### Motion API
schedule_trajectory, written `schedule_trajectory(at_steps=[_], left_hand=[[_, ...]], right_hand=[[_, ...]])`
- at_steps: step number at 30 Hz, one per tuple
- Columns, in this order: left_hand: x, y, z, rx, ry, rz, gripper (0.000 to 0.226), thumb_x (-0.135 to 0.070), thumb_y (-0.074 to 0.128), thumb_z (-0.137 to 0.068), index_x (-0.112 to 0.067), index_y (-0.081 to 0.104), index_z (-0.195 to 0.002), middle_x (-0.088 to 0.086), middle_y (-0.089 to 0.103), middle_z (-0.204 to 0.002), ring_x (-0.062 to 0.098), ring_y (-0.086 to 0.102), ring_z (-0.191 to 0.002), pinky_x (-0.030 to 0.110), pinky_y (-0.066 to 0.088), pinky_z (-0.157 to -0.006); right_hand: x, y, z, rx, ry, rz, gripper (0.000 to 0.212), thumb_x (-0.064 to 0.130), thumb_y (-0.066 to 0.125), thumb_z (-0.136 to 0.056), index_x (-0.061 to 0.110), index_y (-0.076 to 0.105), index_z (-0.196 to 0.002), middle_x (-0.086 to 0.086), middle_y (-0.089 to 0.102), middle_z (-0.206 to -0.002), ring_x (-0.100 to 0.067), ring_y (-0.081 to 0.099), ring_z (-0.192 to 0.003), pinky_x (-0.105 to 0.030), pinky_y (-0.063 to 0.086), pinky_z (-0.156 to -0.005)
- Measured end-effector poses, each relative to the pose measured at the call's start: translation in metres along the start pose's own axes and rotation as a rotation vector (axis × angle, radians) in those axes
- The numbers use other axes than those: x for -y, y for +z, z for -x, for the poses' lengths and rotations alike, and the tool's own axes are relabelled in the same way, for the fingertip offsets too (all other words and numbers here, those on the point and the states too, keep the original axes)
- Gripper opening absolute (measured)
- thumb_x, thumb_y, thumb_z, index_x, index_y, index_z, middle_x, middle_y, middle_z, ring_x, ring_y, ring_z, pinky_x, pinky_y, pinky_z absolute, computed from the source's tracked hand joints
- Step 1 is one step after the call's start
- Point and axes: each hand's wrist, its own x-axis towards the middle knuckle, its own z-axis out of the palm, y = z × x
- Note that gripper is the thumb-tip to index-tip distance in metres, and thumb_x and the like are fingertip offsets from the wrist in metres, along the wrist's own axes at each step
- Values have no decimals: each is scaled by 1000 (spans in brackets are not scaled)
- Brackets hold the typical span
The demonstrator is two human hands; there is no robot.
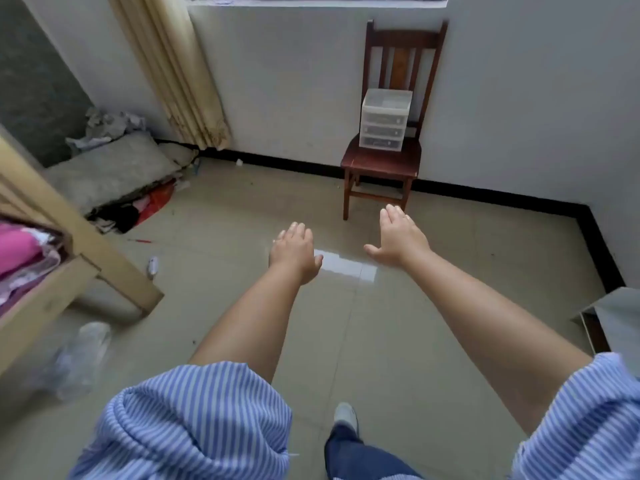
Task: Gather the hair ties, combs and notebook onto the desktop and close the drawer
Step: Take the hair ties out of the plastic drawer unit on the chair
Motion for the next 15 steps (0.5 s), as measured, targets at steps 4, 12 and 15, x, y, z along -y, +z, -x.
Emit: schedule_trajectory(at_steps=[4, 12, 15], left_hand=[[19, -17, -113, 56, 15, 4, 54, -35, 40, -96, -2, 26, -137, 12, 23, -152, 23, 11, -143, 36, 15, -117], [71, -34, -384, 148, 71, -90, 60, -37, 38, -96, -2, 18, -141, 11, 19, -154, 22, 9, -144, 36, 14, -118], [80, -42, -489, 182, 134, -100, 61, -37, 42, -95, -2, 21, -141, 11, 23, -152, 22, 11, -143, 36, 16, -118]], right_hand=[[-3, -7, -108, 64, 87, -77, 80, 42, 52, -89, 0, 11, -144, -15, 9, -157, -25, 6, -146, -36, 9, -121], [-9, -14, -368, 68, 138, -83, 76, 39, 52, -88, 1, 16, -143, -14, 15, -156, -25, 9, -145, -35, 12, -120], [-30, -22, -455, 90, 219, -105, 71, 38, 53, -88, 0, 23, -140, -15, 24, -152, -27, 17, -143, -36, 18, -118]])
